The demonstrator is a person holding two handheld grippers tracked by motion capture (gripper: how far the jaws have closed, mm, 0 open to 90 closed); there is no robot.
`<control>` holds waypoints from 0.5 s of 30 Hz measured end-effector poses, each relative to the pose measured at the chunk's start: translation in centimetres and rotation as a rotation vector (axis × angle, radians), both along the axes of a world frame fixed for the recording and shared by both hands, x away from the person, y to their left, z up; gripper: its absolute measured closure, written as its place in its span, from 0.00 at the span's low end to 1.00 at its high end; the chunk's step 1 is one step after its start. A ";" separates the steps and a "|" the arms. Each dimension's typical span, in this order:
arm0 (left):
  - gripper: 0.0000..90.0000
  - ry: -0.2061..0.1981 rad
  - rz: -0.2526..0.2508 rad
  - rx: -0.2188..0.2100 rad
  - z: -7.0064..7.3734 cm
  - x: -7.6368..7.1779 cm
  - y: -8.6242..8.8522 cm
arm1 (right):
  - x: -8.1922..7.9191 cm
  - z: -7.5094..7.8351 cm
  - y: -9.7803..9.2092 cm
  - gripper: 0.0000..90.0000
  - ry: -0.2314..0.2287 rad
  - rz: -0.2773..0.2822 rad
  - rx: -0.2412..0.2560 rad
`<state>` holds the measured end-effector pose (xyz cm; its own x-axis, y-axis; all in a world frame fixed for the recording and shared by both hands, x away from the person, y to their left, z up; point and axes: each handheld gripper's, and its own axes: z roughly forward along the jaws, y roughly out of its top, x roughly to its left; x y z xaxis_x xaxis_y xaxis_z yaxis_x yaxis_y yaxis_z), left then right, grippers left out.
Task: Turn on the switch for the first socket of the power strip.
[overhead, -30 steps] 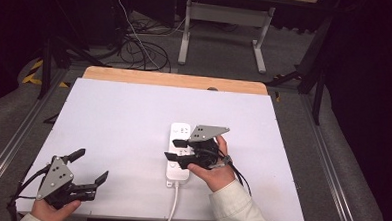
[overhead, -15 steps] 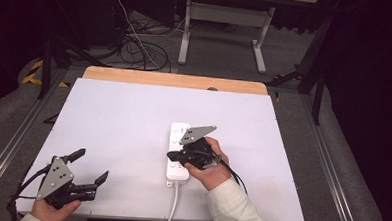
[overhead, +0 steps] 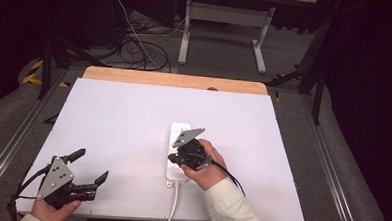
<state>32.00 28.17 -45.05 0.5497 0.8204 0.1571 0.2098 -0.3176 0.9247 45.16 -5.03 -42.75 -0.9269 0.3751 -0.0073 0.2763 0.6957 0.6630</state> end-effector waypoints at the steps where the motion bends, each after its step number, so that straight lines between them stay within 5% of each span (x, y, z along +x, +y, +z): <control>1: 0.10 0.000 0.000 0.000 0.0 0.0 0.0 | 0.1 -0.1 0.0 1.00 0.001 0.001 -0.002; 15: 0.10 0.001 0.000 0.001 0.0 0.0 0.0 | 0.3 -1.2 0.5 1.00 0.021 -0.005 -0.064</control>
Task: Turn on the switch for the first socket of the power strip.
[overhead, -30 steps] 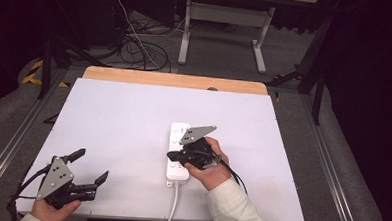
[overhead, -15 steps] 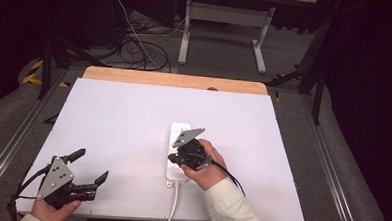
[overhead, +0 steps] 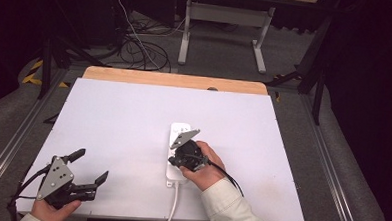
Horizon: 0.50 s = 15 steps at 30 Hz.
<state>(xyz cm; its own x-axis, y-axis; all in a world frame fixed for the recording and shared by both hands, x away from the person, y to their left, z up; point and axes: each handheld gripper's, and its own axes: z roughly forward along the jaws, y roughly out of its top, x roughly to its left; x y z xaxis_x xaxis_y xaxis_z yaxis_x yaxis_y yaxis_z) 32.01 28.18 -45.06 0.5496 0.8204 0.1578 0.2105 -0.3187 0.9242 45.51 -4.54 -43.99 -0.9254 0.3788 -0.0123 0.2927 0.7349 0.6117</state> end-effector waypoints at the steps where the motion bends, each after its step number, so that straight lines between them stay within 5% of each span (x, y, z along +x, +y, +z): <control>1: 0.10 0.001 0.001 0.000 0.0 0.0 0.0 | 0.0 0.0 0.0 1.00 0.000 0.000 0.000; 15: 0.10 0.000 0.003 0.004 0.0 0.0 0.0 | 0.0 -0.4 0.1 1.00 0.015 -0.007 -0.008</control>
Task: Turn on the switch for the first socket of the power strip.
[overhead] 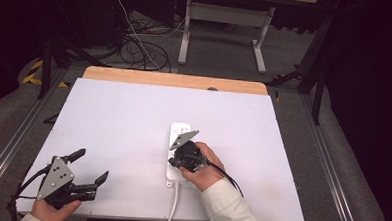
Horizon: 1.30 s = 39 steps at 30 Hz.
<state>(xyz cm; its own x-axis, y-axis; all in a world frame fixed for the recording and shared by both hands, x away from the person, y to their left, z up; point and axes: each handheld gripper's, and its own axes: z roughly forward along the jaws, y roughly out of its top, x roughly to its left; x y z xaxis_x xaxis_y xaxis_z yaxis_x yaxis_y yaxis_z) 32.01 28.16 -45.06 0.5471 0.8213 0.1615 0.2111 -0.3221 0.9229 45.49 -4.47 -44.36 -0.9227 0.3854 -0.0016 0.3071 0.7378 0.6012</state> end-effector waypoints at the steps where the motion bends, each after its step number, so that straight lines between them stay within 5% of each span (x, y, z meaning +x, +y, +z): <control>1: 0.10 0.002 0.001 -0.003 0.0 0.0 0.0 | 0.0 -0.1 -0.1 1.00 0.004 -0.004 0.007; 39: 0.10 0.000 -0.001 -0.001 0.0 0.0 0.0 | -0.5 -0.5 0.0 1.00 -0.020 -0.032 0.006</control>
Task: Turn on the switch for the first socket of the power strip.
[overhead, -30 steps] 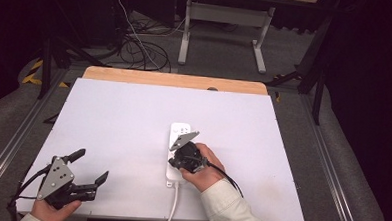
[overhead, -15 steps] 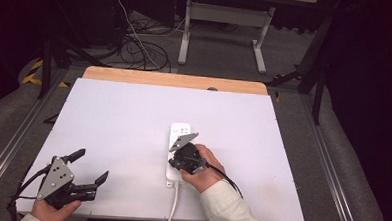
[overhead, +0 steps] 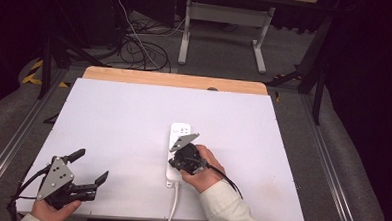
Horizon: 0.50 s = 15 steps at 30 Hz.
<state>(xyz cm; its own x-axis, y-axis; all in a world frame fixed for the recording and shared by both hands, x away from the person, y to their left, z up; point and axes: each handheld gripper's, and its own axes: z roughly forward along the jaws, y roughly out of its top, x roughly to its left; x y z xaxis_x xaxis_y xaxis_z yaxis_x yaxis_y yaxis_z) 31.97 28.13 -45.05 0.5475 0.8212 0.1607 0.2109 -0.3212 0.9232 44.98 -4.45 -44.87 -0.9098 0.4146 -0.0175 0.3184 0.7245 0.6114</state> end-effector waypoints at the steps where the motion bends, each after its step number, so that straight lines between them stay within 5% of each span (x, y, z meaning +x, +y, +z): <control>1: 0.10 0.001 0.001 0.000 0.0 0.0 0.0 | 0.0 0.0 0.0 1.00 0.000 -0.001 0.000; 15: 0.10 0.003 0.002 -0.003 0.0 0.1 0.0 | -0.1 0.5 0.3 1.00 -0.009 -0.009 -0.040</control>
